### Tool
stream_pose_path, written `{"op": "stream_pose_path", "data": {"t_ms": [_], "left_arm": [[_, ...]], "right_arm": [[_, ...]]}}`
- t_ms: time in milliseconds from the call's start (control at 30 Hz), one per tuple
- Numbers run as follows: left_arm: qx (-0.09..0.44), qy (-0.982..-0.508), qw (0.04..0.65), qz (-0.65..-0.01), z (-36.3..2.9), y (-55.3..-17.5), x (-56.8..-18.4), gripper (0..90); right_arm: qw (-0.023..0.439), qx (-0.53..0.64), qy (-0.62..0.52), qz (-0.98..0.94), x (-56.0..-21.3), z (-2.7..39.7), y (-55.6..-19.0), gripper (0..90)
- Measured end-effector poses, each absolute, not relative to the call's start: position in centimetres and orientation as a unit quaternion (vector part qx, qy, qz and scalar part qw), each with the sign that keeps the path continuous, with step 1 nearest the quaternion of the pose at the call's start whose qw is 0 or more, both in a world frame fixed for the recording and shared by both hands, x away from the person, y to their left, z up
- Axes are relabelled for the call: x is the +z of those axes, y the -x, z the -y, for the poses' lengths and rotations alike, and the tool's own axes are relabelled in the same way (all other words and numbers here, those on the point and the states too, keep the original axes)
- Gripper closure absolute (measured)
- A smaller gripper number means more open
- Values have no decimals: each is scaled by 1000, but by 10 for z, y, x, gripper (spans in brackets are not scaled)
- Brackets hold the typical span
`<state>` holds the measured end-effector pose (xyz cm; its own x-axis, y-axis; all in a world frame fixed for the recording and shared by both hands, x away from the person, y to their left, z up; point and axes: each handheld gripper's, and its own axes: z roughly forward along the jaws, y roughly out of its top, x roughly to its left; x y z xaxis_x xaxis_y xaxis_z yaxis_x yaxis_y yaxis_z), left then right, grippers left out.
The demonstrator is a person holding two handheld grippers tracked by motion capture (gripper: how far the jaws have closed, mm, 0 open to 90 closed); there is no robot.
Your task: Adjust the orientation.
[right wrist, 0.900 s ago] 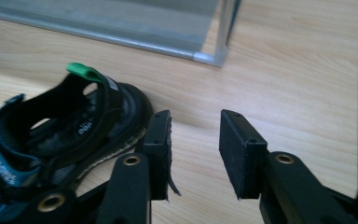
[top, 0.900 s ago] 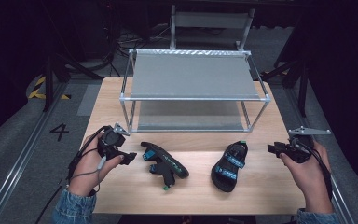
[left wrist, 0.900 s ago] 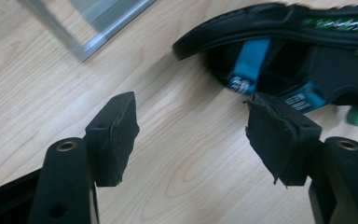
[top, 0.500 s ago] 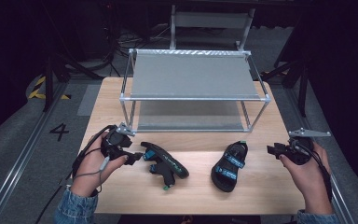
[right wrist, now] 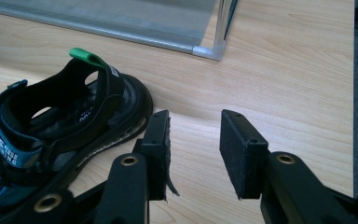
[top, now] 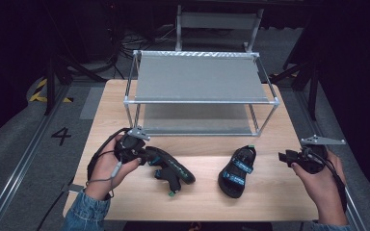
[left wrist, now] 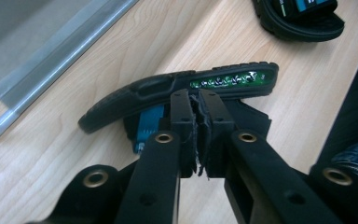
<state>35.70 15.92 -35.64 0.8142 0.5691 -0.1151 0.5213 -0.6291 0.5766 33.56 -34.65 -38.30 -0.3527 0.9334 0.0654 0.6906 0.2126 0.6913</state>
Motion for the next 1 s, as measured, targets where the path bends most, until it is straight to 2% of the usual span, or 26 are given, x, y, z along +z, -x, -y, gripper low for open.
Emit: {"op": "stream_pose_path", "data": {"t_ms": [167,267,567,667,1000], "left_arm": [[49,-907,292,-298,-145,-361,-367,891],[69,-903,282,-316,-142,-365,-370,894],[76,-901,278,-324,-138,-380,-382,898],[63,-898,286,-330,-139,-383,-381,898],[81,-900,284,-322,-119,-396,-375,899]], "right_arm": [[210,344,-515,-756,-381,343,-332,658],[214,346,-512,-757,-381,342,-330,658],[212,339,-522,-754,-386,348,-325,658],[214,339,-525,-750,-386,351,-322,648],[229,342,-524,-745,-381,357,-314,645]]}}
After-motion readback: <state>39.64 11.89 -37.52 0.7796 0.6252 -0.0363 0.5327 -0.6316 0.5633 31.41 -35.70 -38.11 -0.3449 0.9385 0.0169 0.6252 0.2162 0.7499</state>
